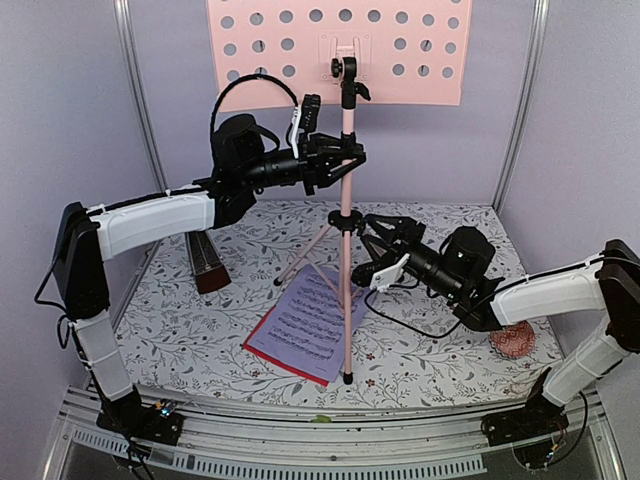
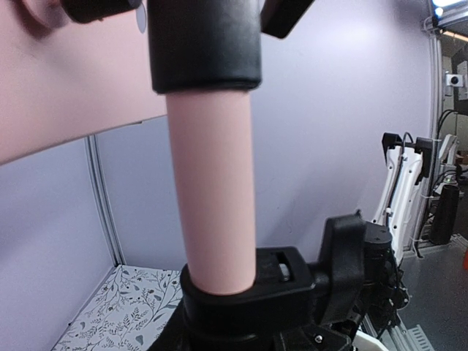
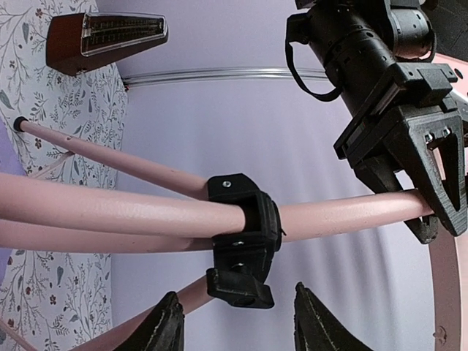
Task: Set up the instrument practice props
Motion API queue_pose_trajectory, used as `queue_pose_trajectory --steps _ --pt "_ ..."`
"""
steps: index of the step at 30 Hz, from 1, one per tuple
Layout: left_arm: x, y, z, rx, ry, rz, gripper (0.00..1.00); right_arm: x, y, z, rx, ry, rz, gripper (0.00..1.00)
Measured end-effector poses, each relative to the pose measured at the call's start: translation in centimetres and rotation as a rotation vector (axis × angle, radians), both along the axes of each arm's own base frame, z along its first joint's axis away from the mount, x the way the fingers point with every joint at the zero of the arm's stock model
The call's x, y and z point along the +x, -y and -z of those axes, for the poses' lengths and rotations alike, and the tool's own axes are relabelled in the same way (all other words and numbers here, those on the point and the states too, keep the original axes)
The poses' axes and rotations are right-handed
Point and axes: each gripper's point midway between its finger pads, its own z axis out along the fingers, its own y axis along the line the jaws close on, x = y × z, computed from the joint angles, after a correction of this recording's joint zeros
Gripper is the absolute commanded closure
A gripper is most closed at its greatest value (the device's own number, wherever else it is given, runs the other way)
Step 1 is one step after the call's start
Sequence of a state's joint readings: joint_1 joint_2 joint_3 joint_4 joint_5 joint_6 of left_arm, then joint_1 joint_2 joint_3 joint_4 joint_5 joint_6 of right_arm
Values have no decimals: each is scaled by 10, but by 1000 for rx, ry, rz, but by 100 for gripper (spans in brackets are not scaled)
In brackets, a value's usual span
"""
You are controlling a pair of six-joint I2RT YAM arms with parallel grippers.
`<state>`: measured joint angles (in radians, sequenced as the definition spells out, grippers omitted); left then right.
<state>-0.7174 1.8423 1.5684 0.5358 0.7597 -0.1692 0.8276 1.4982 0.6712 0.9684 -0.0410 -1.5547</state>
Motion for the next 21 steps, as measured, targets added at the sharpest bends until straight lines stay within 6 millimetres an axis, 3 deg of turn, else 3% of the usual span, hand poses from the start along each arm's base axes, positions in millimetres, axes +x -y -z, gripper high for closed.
queue_pose_trajectory --steps 5,13,21 --pt "0 0 0 0 0 0 100 0 -5 -7 -15 62 4 62" --pt "1 0 -1 -1 -1 -7 100 -1 -10 -3 -47 77 2 98" --pt "1 -1 0 1 -2 -4 100 -1 -9 -3 -29 6 -8 100"
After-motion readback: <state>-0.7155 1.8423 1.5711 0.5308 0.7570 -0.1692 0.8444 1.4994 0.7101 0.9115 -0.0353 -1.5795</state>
